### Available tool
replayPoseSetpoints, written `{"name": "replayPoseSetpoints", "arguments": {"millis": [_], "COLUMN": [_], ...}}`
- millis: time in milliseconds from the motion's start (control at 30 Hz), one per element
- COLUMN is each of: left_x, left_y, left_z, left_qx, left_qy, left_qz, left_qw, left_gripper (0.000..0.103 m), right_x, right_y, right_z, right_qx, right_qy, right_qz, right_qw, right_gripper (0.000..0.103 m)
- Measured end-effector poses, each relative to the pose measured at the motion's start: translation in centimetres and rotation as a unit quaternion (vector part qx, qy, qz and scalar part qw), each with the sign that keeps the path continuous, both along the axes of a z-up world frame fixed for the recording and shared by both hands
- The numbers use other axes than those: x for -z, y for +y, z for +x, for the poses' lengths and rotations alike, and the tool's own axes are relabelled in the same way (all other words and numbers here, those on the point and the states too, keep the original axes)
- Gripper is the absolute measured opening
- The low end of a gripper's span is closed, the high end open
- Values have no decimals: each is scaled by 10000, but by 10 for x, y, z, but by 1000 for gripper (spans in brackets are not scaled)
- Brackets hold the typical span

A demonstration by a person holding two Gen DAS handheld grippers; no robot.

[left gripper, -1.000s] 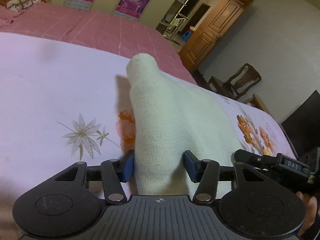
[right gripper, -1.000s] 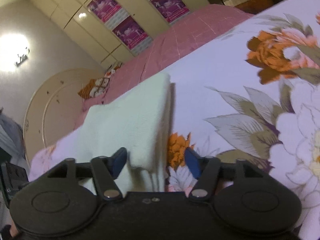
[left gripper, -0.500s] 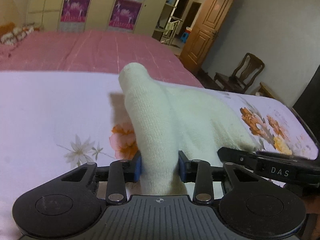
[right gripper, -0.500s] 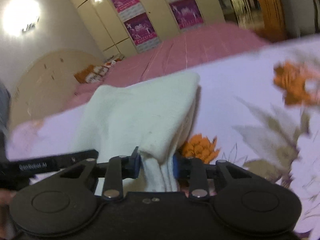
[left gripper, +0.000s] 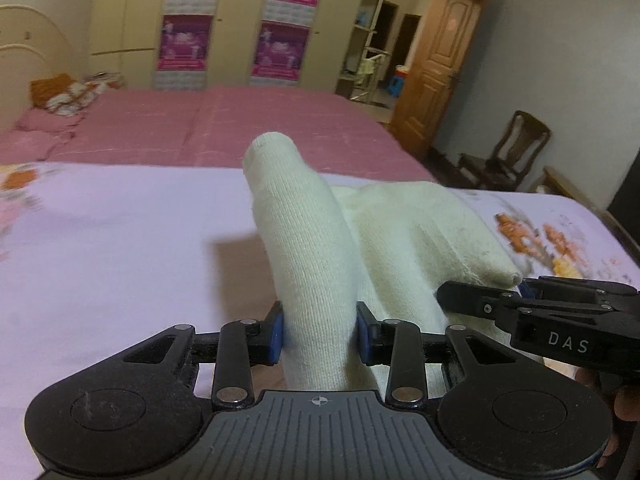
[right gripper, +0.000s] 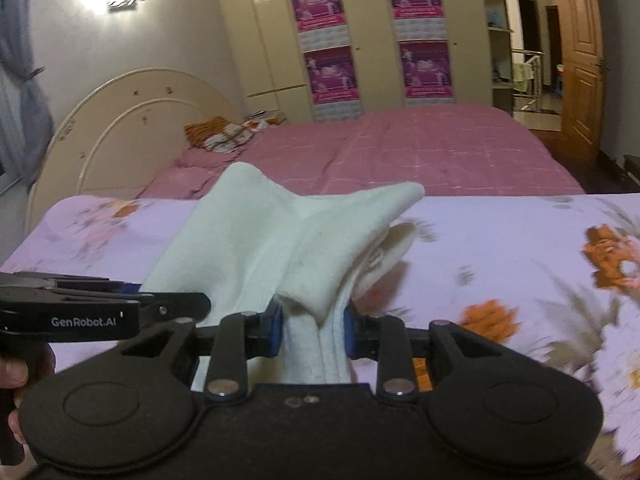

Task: Fold small clothes
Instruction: 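Lay the sweater edge flat and open both grippers, smoothing the bundle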

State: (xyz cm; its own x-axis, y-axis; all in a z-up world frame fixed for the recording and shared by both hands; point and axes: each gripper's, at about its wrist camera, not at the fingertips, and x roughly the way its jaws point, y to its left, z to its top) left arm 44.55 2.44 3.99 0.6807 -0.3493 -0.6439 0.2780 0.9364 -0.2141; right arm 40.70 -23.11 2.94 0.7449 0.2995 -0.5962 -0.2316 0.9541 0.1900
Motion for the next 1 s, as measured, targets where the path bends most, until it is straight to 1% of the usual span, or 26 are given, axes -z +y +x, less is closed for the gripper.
{"name": "replayPoseSetpoints", "arguments": {"millis": [167, 300, 433, 567, 667, 733, 767, 800, 867, 900, 933, 967, 1000], "left_x": [2, 9, 19, 33, 44, 48, 50, 52, 51, 49, 45, 38, 29], "left_y": [51, 82, 94, 100, 103, 103, 104, 105, 107, 112, 118, 124, 128], "left_z": [-39, -70, -90, -101, -106, -103, -103, -103, -105, -108, -112, -118, -122], "left_qx": [-279, -484, -554, -568, -594, -632, -651, -703, -851, -892, -950, -1017, -1008], "left_qy": [63, 156, 221, 330, 367, 355, 342, 310, 238, 179, 142, 10, -214], "left_qz": [170, 197, 175, 112, 71, 38, 42, 93, 296, 329, 280, 241, 274], "left_qw": [9994, 9985, 9981, 9978, 9975, 9974, 9973, 9970, 9956, 9953, 9950, 9945, 9943], "left_gripper": [35, 35, 35, 36, 36, 40, 48, 60, 76, 77, 77, 75, 62], "right_x": [4, 6, 9, 15, 25, 33, 37, 42, 51, 53, 52, 48, 43], "right_y": [49, 83, 106, 112, 115, 107, 106, 103, 95, 93, 88, 82, 76], "right_z": [-23, -40, -57, -71, -77, -75, -74, -73, -72, -72, -73, -76, -80], "right_qx": [-326, -550, -653, -662, -553, -426, -346, -283, -205, -181, -119, 1, 92], "right_qy": [94, 185, 268, 364, 465, 588, 643, 696, 773, 803, 816, 777, 650], "right_qz": [75, 81, 105, 151, 182, 279, 324, 365, 574, 659, 712, 753, 787], "right_qw": [9994, 9983, 9975, 9970, 9972, 9970, 9968, 9965, 9951, 9944, 9940, 9941, 9947], "right_gripper": [27, 27, 27, 27, 27, 27, 27, 28, 32, 34, 39, 45, 45]}}
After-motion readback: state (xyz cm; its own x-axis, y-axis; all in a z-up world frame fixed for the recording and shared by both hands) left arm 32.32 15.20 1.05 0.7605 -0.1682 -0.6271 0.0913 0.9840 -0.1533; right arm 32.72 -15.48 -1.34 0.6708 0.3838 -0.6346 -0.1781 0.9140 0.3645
